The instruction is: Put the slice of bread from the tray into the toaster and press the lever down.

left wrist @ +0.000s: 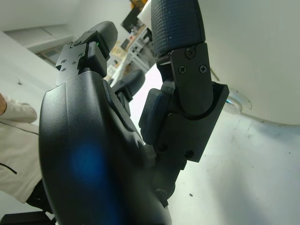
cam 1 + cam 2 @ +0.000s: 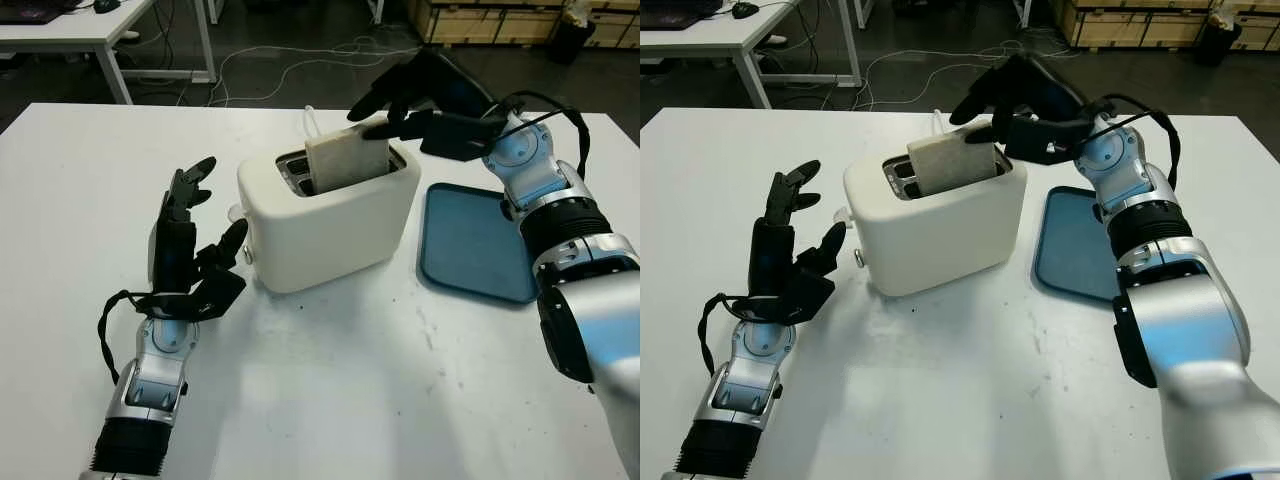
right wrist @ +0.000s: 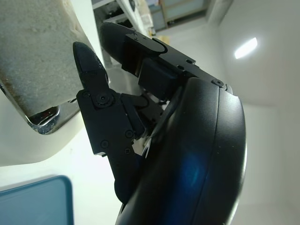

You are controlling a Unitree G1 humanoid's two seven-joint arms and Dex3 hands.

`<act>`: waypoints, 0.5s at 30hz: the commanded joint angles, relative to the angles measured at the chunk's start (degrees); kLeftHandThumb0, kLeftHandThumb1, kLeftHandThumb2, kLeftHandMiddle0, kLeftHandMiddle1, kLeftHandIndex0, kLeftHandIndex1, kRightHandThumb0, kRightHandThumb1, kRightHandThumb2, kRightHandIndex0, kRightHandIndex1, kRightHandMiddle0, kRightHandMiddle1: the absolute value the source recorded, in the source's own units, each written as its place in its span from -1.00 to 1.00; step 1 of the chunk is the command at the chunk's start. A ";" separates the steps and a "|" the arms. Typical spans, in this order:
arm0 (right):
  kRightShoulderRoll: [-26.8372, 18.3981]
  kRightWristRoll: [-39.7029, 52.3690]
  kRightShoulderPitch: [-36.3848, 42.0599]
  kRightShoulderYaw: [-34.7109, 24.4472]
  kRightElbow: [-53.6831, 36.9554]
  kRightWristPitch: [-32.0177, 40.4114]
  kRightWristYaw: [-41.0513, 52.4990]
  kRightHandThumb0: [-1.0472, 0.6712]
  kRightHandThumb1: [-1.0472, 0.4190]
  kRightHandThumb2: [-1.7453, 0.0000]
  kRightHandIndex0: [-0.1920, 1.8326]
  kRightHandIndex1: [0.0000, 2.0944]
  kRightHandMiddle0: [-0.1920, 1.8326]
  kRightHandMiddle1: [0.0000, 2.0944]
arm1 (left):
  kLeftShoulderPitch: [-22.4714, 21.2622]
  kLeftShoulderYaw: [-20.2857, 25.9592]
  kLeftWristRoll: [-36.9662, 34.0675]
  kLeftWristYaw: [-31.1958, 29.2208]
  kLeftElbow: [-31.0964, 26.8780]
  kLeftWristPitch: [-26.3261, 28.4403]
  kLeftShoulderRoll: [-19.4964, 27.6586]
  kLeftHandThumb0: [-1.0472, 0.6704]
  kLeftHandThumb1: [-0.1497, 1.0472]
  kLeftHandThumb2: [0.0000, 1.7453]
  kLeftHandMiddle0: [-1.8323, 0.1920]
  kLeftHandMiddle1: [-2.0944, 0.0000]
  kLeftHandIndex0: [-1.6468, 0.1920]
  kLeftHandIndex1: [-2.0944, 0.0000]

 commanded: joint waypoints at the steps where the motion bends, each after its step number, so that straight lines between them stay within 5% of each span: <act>1: 0.32 0.53 -1.38 -0.33 0.24 1.70 0.44 -0.19 -0.69 1.00 0.27 -0.25 0.42 -0.94 | -0.09 0.05 0.44 0.47 0.09 -0.83 0.21 -0.96 0.79 -0.30 0.81 -0.07 0.79 0.38; 15: -0.62 -0.28 0.80 1.56 -1.20 -1.31 5.35 -0.10 -0.69 1.00 0.29 -0.25 0.43 -0.95 | -0.10 0.01 0.76 0.93 0.10 -0.76 0.32 -0.96 0.79 -0.30 0.81 -0.07 0.79 0.38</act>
